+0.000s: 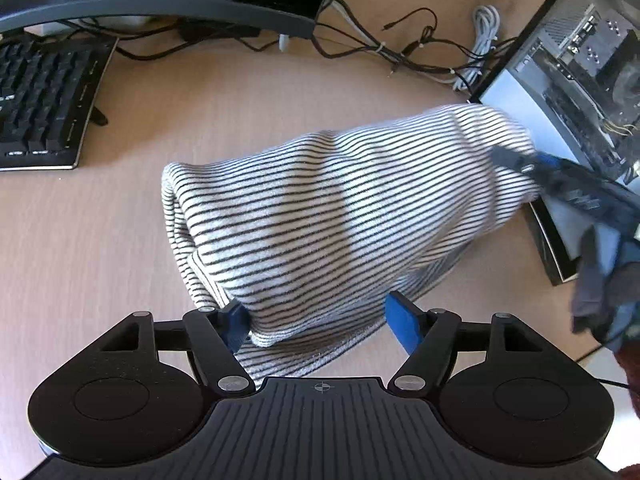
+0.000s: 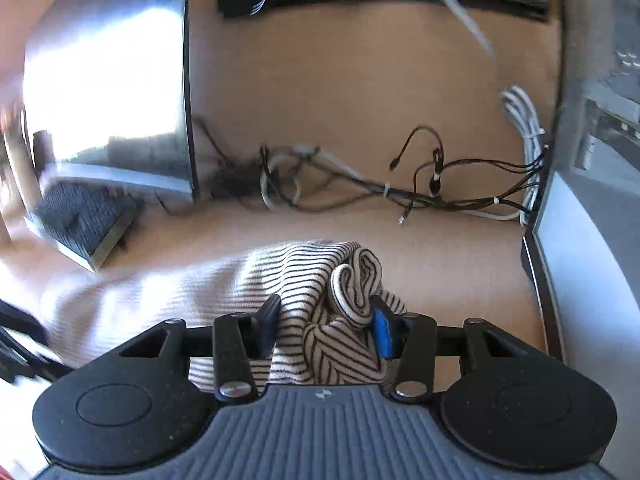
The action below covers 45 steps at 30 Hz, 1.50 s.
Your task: Fold clothes
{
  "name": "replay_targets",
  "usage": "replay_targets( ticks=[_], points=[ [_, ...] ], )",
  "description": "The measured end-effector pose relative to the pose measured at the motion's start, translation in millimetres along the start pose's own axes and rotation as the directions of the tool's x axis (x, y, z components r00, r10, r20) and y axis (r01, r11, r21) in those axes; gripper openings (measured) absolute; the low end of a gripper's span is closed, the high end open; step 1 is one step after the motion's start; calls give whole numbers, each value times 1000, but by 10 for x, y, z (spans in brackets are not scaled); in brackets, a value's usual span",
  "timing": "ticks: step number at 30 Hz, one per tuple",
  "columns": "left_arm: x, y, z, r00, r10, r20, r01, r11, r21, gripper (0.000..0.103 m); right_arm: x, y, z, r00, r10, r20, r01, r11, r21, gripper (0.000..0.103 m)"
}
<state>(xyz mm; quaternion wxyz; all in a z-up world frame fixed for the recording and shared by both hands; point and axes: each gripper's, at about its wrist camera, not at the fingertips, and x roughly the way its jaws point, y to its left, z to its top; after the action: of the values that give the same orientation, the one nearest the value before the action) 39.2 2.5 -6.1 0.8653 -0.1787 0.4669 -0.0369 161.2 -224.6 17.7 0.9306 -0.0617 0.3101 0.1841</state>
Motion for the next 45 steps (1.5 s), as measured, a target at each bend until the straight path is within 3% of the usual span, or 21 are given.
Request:
replay_targets(
  ticks=[1, 4, 6, 11, 14, 16, 19, 22, 25, 27, 29, 34, 37, 42, 45],
  points=[
    [-1, 0, -3, 1000, -1, 4, 1, 1000, 0, 76, 112, -54, -115, 1000, -2, -29, 2, 1000, 27, 49],
    [5, 14, 6, 1000, 0, 10, 0, 1000, 0, 76, 58, -264, -305, 998, 58, 3, -57, 968, 244, 52],
    [22, 46, 48, 1000, 5, 16, -5, 1000, -4, 75, -50, -258, -423, 998, 60, 5, -58, 951, 303, 52],
    [193, 131, 394, 997, 58, 55, -59, 998, 16, 76, -299, -38, -722, 999, 29, -13, -24, 953, 302, 54],
    [260, 155, 571, 997, 49, 57, -50, 998, 24, 76, -370, 50, -795, 1000, -1, -29, 10, 957, 289, 55],
    [197, 150, 600, 998, 33, 56, -34, 999, 30, 80, -339, 17, -804, 999, 2, -48, 13, 952, 305, 57],
    [28, 200, 621, 996, -20, 90, 21, 1000, -3, 95, -306, -4, -807, 999, 2, -53, 14, 952, 305, 57],
    [15, 259, 721, 995, -12, 101, 16, 999, -35, 95, -344, -18, -760, 999, 0, -52, 17, 946, 325, 57],
    [149, 258, 787, 996, 27, 81, -26, 1000, -12, 95, -505, -57, -621, 1000, -22, 6, 18, 934, 357, 63],
    [250, 245, 771, 998, 34, 51, -34, 999, -2, 91, -583, -112, -521, 998, -35, 49, 14, 925, 379, 76],
    [324, 233, 728, 999, 34, 30, -34, 999, 4, 92, -545, -200, -453, 998, -1, 70, -27, 915, 403, 79],
    [354, 243, 637, 999, 39, 30, -39, 999, 2, 92, -172, -212, -471, 999, 48, -8, -41, 918, 395, 80],
    [319, 180, 645, 998, 52, 47, -53, 998, 28, 78, -55, -102, -506, 999, 40, -28, -29, 941, 338, 81],
    [129, 38, 694, 990, 85, 109, -92, 994, 63, 46, -56, -146, -517, 998, 59, -20, -49, 940, 337, 81],
    [-62, 9, 642, 989, 59, 136, -66, 996, 52, 37, -62, -145, -535, 998, 58, -16, -50, 945, 324, 81]
  ],
)
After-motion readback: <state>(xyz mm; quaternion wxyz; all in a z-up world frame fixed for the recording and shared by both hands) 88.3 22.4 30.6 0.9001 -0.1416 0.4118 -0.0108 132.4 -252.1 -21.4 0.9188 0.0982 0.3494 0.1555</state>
